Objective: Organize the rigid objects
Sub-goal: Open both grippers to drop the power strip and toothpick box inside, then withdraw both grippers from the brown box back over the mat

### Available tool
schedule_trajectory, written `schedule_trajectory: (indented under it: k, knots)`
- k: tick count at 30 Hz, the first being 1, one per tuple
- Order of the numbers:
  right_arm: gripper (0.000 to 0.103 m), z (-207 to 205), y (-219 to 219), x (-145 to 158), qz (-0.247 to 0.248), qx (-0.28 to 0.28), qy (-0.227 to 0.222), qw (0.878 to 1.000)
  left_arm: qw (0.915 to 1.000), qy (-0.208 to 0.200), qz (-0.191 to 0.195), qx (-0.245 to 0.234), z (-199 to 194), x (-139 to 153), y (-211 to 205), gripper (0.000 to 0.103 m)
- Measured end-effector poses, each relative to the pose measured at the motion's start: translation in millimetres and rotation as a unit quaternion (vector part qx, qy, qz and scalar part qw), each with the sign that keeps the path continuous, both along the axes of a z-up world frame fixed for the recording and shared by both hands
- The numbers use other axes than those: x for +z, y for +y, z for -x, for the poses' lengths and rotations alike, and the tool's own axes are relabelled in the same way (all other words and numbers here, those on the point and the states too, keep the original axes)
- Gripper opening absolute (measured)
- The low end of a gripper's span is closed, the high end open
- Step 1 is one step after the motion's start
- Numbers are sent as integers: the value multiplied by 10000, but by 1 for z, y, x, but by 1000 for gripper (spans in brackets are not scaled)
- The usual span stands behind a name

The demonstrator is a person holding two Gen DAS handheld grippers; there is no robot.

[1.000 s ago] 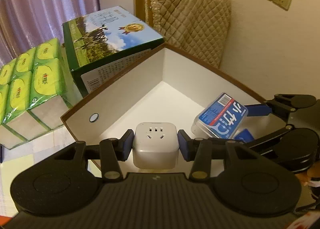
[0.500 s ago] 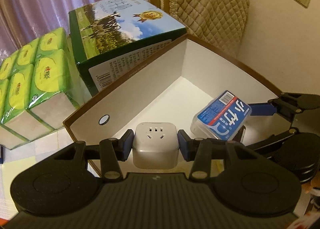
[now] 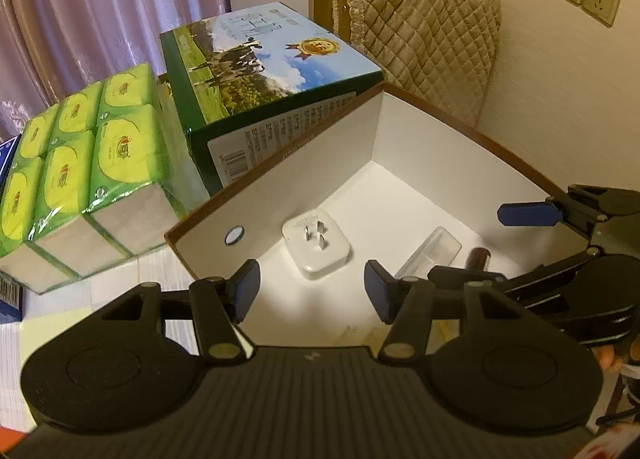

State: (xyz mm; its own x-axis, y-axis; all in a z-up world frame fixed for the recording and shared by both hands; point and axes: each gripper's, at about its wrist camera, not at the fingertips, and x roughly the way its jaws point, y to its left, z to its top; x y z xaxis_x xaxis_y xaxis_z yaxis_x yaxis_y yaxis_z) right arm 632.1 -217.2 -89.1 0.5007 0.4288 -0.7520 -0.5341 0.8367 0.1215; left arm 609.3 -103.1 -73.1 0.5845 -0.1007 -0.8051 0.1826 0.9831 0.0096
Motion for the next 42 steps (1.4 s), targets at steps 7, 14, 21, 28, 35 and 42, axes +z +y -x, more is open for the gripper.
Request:
schedule_trajectory:
  k: [7, 14, 21, 28, 35, 42]
  knots:
    - [87, 17, -9, 4, 3, -45, 26, 10000, 10000, -25, 68, 16, 17, 8, -1, 57]
    - [87, 37, -19, 14, -75, -95, 22, 9999, 9997, -202, 162, 41, 45, 24, -1, 61]
    - [87, 64, -29, 28, -293, -133, -32, 9995, 9989, -377, 260, 73, 86, 38, 5, 61]
    - [87, 100, -34, 41, -439, -158, -35, 9989, 9979, -572, 234, 174, 138, 53, 24, 68]
    - [87, 141, -34, 48, -575, -187, -89, 9981, 9975, -579, 287, 276, 185, 57, 50, 68]
    - [87, 185, -29, 56, -726, -341, -130, 9967, 9979, -518, 234, 317, 229, 54, 82, 68]
